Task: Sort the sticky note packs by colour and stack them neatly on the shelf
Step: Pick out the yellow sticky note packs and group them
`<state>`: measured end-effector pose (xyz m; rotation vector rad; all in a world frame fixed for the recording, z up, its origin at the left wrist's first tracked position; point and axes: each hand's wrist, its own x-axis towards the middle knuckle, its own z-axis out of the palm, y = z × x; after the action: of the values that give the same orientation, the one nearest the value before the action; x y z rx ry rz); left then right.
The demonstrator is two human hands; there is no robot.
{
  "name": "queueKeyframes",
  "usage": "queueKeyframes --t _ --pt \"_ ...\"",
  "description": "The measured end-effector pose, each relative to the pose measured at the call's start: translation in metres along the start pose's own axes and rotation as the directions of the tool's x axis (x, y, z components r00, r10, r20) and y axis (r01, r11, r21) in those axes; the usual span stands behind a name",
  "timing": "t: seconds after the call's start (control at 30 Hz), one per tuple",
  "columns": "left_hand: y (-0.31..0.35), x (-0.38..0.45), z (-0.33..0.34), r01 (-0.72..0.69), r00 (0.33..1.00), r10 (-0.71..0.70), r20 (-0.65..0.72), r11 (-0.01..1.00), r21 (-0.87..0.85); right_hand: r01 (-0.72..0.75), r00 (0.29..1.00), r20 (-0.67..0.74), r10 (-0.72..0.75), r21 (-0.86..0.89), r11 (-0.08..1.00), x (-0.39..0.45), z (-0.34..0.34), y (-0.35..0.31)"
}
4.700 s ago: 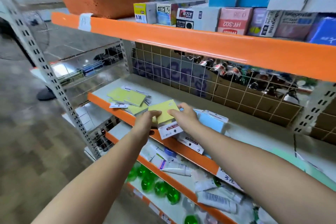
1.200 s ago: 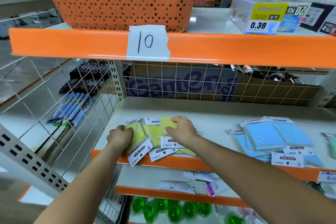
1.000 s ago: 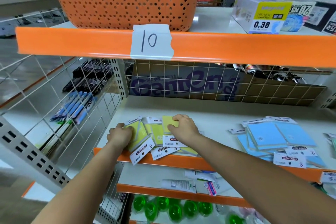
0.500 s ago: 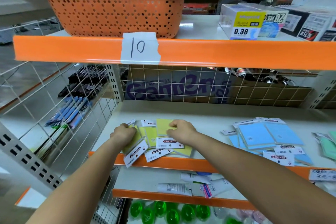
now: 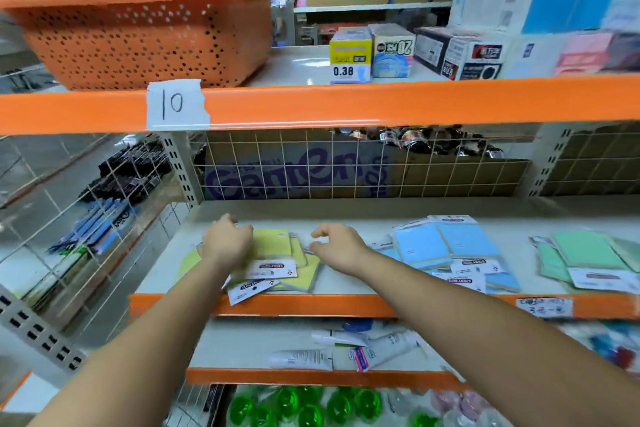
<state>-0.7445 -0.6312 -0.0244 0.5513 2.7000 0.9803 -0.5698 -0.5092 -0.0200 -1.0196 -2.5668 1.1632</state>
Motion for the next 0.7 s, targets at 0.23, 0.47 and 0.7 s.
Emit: queueKeyframes --t 0.23,0.47,0.7 --pt "0.078 -0.071 0.054 -0.118 0.988 0.117 0.099 0.993 0.005 -0.009 0.994 -0.105 0.008 -0.008 1.0 -0.043 -0.066 0.057" --pt "0.142 -0.148 0.122 -0.195 0.961 0.197 0.195 0.98 -0.026 -0.05 0.986 -0.159 0.05 0.005 0.999 -0.096 -0.128 0.128" --pt "0.203 -0.217 0.183 -0.26 0.92 0.277 0.278 0.961 -0.094 -0.077 0.968 -0.24 0.075 0.003 0.997 -0.143 -0.184 0.193"
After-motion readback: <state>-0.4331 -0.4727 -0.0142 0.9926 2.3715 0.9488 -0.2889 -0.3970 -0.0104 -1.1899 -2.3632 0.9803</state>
